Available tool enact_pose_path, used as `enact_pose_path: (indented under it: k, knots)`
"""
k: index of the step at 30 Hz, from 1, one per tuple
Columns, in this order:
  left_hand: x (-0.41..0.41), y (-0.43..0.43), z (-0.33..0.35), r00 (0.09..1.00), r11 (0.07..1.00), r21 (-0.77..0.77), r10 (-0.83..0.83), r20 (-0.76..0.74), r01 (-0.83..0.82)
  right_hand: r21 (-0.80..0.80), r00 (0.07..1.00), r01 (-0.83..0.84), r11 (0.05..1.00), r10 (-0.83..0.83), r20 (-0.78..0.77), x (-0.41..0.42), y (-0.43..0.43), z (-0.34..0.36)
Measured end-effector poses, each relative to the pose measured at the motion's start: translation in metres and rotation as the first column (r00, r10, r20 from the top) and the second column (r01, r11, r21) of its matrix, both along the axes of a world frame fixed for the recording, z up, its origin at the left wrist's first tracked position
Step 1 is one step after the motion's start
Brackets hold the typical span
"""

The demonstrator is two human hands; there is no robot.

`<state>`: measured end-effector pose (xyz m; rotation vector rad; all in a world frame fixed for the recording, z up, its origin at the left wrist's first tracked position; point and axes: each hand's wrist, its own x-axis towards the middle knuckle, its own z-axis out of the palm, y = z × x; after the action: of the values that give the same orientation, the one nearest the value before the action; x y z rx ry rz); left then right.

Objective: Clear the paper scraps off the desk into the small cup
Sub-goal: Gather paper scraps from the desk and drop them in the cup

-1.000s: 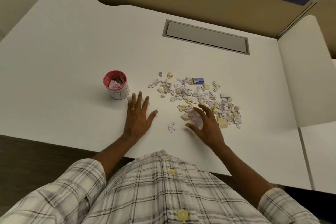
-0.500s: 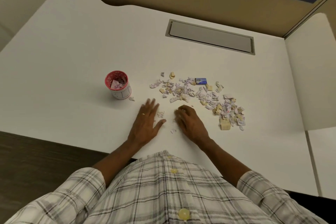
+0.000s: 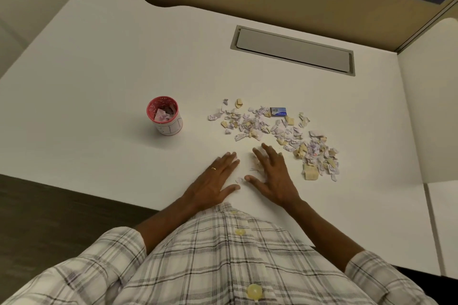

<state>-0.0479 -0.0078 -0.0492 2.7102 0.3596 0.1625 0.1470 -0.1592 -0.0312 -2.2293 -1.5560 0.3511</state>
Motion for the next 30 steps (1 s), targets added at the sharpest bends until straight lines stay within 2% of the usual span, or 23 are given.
enact_pose_path:
  k: [3, 6, 9, 13, 15, 19, 24, 27, 30]
  knots:
    - [0.006, 0.001, 0.002, 0.995, 0.997, -0.076, -0.024, 0.093, 0.032, -0.004, 0.994, -0.097, 0.995, 0.097, 0.042, -0.015, 0.01, -0.003]
    - [0.01, 0.008, 0.004, 0.98, 0.993, -0.114, 0.018, 0.198, 0.005, 0.109, 0.984, -0.165, 0.98, 0.156, 0.089, -0.015, 0.013, -0.004]
    - [0.015, 0.013, 0.006, 0.966, 0.993, -0.115, 0.064, 0.251, -0.035, 0.127, 0.996, -0.057, 0.99, 0.049, 0.068, -0.004, 0.011, 0.002]
    - [0.021, 0.011, 0.011, 0.954, 0.974, -0.21, 0.144, 0.261, -0.089, 0.083, 0.983, 0.126, 0.989, -0.113, -0.141, 0.017, 0.003, 0.013]
    - [0.02, 0.008, 0.01, 0.96, 0.97, -0.225, 0.142, 0.242, -0.086, 0.064, 0.983, 0.095, 0.993, -0.083, -0.163, 0.026, -0.012, 0.019]
    - [0.017, 0.009, 0.006, 0.974, 0.977, -0.205, 0.093, 0.205, -0.051, -0.056, 1.0, 0.023, 0.998, -0.022, 0.001, 0.026, -0.054, 0.02]
    - [0.027, 0.018, 0.008, 0.969, 0.985, -0.173, 0.068, 0.237, -0.026, 0.001, 0.995, 0.02, 1.0, -0.02, 0.102, 0.012, -0.061, 0.014]
    - [0.04, 0.022, 0.016, 0.995, 0.992, -0.126, 0.008, 0.101, 0.005, -0.005, 0.994, 0.013, 1.0, -0.012, 0.107, 0.014, -0.033, 0.017]
    - [0.062, 0.026, 0.025, 0.99, 0.99, -0.004, -0.141, 0.0, 0.141, -0.022, 0.982, -0.148, 0.989, 0.149, 0.112, 0.013, -0.008, 0.02]
